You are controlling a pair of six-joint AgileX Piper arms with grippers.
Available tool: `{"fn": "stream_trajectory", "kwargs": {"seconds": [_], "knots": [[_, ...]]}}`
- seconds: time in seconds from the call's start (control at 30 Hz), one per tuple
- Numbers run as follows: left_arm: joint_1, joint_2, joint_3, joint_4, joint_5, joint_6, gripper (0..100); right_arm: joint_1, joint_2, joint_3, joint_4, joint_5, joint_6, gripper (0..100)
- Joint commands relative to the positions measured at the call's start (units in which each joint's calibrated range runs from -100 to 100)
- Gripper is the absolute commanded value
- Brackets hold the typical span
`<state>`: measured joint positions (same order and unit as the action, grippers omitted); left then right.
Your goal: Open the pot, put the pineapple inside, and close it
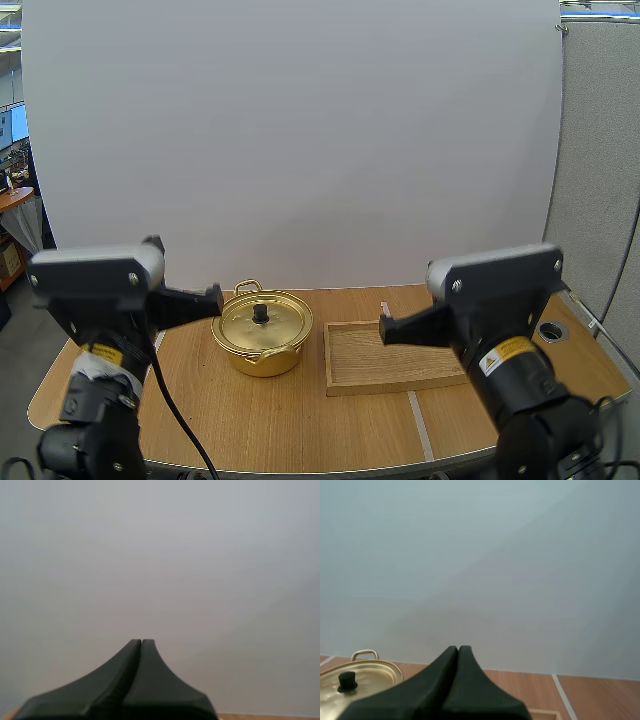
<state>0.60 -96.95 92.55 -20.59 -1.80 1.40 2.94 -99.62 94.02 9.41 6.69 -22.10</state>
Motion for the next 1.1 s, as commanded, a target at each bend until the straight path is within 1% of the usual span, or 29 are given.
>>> {"fn": "stream_trajectory", "kwargs": {"seconds": [0.0,0.1,0.2,0.23,0.27,0.33,0.5,0.67,0.73,0.83,0.9,1.0,1.07], "knots": [[-0.21,-0.33,3.01,-0.61,-2.58,-0.5,0,-0.22,-0.38,3.53,-0.43,-3.03,-0.61,0],[-0.21,-0.33,6.03,-0.61,-2.58,-0.5,0,-0.22,-0.38,5.87,-0.72,-3.21,-0.61,0],[-0.21,-0.59,7.45,-0.61,-2.58,-0.5,0,-0.22,-0.38,5.98,-0.72,-3.21,-0.61,0],[-0.21,-1.14,7.45,-0.61,-0.36,-0.5,0,-0.22,-0.38,5.98,-0.72,-2.77,-0.61,0],[-0.21,-1.83,7.45,-0.61,3.45,-0.5,0,-0.22,-0.38,5.98,-0.72,-0.78,-0.61,0],[-0.21,-3.05,7.45,-0.61,6.53,-0.5,0,-0.22,-0.38,5.98,-0.72,1.02,-0.61,0],[-0.21,-3.05,7.45,-0.61,10.52,-0.5,0,-0.22,-0.38,5.98,-0.72,6.81,-0.49,0],[-0.21,-3.05,7.45,0.28,19.02,0.48,0,-0.22,-0.38,5.98,-0.72,16.1,-0.49,0],[-0.21,-3.05,7.45,1.65,23.02,0.7,0,-0.22,-0.38,5.98,-1.13,21.08,-0.49,0],[-0.21,-3.05,7.45,3.82,27.71,0.51,0,-0.62,-0.38,5.98,-1.7,23.96,-0.49,0],[-0.21,-3.05,7.45,5.66,30.15,-1.14,0,-0.83,-0.38,5.98,-2.05,24.39,-0.49,0],[-0.21,-3.05,7.45,9.4,30.81,-7.0,0,-0.92,-0.38,5.98,-2.16,24.39,-0.49,0],[-0.21,-3.05,7.45,10.2,31.52,-8.67,0,-0.91,-0.38,5.98,-2.16,24.7,-0.49,0]]}}
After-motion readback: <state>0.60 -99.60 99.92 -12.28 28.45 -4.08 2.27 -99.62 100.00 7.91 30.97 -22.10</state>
